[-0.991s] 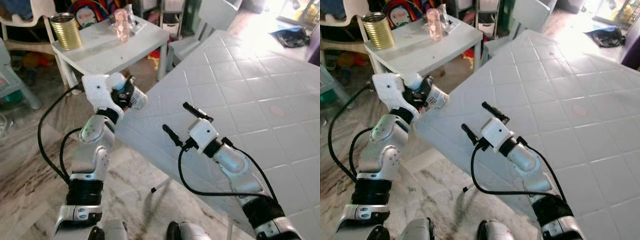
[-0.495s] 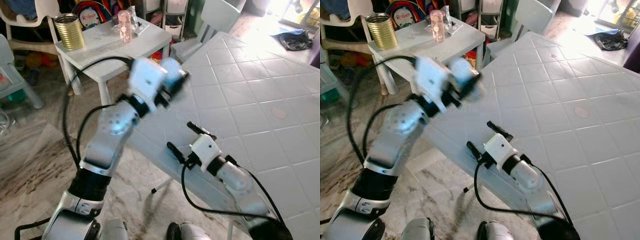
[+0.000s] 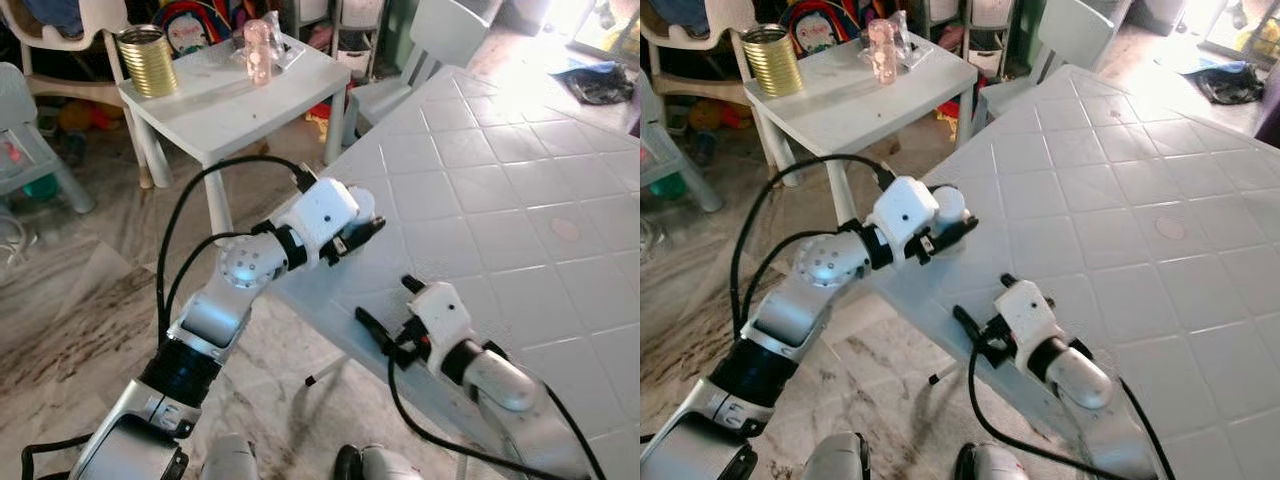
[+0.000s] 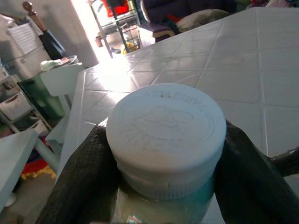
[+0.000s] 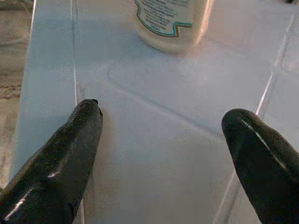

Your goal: Restocking fridge

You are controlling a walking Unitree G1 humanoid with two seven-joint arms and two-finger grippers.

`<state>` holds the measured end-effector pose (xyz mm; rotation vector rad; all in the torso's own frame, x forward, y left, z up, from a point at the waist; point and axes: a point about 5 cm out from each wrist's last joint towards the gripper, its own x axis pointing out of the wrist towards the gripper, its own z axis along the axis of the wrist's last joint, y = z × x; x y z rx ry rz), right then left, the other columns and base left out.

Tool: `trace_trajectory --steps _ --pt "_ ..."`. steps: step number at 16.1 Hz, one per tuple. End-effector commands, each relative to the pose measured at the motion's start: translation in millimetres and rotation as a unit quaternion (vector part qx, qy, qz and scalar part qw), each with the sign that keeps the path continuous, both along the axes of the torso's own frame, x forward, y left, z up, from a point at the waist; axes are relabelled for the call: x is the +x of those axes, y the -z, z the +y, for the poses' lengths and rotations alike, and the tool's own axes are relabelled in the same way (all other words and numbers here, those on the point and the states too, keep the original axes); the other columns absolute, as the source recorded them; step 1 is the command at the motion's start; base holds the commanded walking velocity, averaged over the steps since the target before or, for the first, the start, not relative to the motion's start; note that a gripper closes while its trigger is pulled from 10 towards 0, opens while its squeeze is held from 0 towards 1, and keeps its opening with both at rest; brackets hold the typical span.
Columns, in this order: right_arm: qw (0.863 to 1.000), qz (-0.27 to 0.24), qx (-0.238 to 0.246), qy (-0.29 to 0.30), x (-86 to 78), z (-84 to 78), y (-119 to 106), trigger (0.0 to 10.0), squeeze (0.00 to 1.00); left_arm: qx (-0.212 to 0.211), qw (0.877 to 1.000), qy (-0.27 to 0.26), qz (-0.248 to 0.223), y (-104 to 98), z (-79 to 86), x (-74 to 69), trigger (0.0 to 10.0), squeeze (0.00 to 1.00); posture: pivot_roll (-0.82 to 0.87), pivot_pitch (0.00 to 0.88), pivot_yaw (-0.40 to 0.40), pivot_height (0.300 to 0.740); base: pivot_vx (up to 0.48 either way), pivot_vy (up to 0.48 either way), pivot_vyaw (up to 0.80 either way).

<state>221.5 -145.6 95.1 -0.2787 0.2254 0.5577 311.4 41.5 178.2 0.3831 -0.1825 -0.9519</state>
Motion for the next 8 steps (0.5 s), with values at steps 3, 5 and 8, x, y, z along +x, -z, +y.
trace_trajectory --steps 3,5,8 --pt "0.997 0.007 -0.022 0.076 0.1 -16.9 13.9 10.0 0.0 0.014 0.999 0.04 -0.025 -6.5 -14.6 -2.5 8.7 0.0 0.07 0.075 -0.042 0.74 0.0 0.0 0.0" --pt "0.996 -0.005 -0.026 0.083 3.2 -11.9 14.1 10.0 0.0 0.021 0.998 0.05 -0.026 -4.1 -18.6 -3.8 10.0 0.29 0.07 0.075 -0.042 0.74 0.0 0.0 0.0" --pt "0.997 -0.004 -0.026 0.076 3.0 -4.5 13.7 10.0 0.0 0.018 0.998 0.044 -0.033 -7.1 -22.6 0.7 10.0 0.27 0.07 0.074 -0.039 0.74 0.0 0.0 0.0"
